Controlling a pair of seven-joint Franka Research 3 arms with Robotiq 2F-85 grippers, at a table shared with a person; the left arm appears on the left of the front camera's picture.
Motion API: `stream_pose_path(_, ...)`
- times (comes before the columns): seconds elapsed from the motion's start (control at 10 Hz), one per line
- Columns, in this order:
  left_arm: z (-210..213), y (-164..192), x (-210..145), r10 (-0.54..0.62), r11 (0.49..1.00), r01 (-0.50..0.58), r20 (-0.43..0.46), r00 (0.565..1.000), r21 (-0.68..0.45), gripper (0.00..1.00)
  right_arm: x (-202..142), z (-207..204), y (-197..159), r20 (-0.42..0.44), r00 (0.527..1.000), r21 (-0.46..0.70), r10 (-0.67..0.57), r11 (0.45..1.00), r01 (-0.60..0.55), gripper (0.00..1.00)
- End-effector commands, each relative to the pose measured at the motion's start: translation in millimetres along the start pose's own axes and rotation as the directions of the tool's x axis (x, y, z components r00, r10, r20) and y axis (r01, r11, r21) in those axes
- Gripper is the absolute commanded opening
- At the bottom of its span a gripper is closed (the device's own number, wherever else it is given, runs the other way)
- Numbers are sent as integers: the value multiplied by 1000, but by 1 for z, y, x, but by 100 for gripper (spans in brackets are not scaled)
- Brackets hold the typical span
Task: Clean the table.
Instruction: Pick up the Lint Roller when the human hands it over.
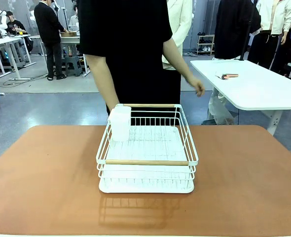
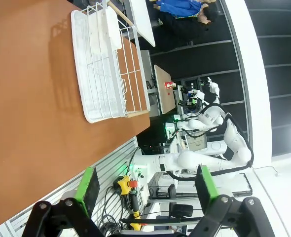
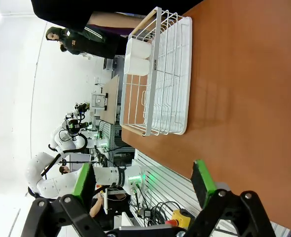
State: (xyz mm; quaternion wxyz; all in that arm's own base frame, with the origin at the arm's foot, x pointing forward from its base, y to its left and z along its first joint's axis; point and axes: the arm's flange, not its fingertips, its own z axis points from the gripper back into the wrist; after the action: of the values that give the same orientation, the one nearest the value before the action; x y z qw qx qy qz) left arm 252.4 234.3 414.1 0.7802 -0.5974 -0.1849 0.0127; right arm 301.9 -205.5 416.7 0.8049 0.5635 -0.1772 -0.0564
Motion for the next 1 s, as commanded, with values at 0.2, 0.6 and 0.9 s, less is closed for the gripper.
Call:
stream_pose_path(0.2,2,0,-2,4,1000,-4,2,1000,-7,100,0,1,2,3,1000,11,4,1000,-4,100)
stream_pose_path(0.6,2,0,-2,4,1000,-4,2,1000,-7,100,0,1,2,3,1000,11,4,1000,-4,100)
stream_pose_path(0.9,2,0,-2,4,1000,-4,2,1000,-7,100,0,1,2,3,1000,11,4,1000,-4,100)
